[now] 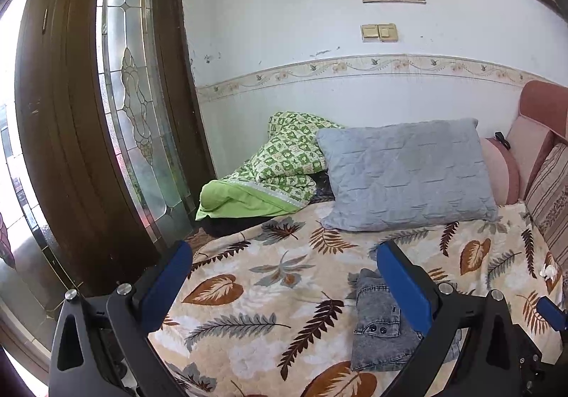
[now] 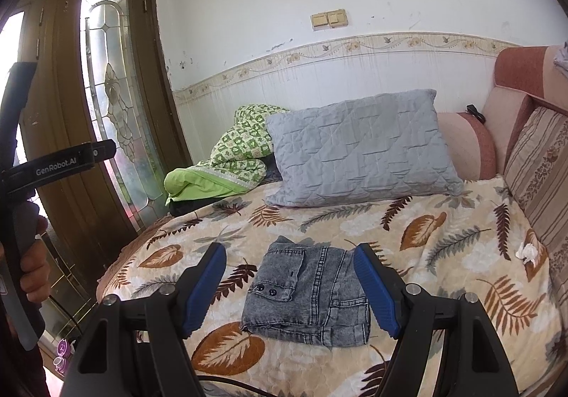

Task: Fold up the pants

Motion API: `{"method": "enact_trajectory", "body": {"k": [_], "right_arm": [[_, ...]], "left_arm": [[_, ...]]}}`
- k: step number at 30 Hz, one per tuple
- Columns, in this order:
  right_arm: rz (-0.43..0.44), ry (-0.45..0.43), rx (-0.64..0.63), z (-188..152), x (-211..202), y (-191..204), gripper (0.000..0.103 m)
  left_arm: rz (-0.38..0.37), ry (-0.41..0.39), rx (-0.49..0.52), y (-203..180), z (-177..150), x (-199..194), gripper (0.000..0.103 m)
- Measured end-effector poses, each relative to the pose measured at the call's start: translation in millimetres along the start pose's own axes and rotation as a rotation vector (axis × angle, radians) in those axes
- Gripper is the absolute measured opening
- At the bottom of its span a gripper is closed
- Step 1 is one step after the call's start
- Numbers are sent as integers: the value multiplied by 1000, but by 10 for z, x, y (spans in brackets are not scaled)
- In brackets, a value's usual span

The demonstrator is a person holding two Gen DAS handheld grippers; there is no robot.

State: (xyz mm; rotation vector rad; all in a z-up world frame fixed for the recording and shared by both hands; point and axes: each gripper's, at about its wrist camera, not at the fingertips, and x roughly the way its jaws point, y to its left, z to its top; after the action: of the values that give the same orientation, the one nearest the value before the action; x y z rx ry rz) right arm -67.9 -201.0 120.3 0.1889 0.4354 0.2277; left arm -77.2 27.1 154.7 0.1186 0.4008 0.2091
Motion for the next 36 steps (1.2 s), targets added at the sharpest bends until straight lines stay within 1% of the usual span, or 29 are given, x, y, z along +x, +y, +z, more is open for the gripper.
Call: {"method": "enact_trajectory", "body": {"k": [10,17,24,29,36], "right_arm": [[-7,32,-6,-37,80,8,77],[-4,52,-32,-45,131,115,77],[11,77,-52,-69,197,228,77],[21,65,-68,-24,195,281,77],[21,76,-68,-49,231,274,77]], "left_arm": [[14,23,-20,99,-45,134,103],[17,53,-29,160,-110,216,103],[31,31,4,166,-115,192,103],[16,17,12,162,-88,166,103],[5,-1,6,164,-83,131,103]]}}
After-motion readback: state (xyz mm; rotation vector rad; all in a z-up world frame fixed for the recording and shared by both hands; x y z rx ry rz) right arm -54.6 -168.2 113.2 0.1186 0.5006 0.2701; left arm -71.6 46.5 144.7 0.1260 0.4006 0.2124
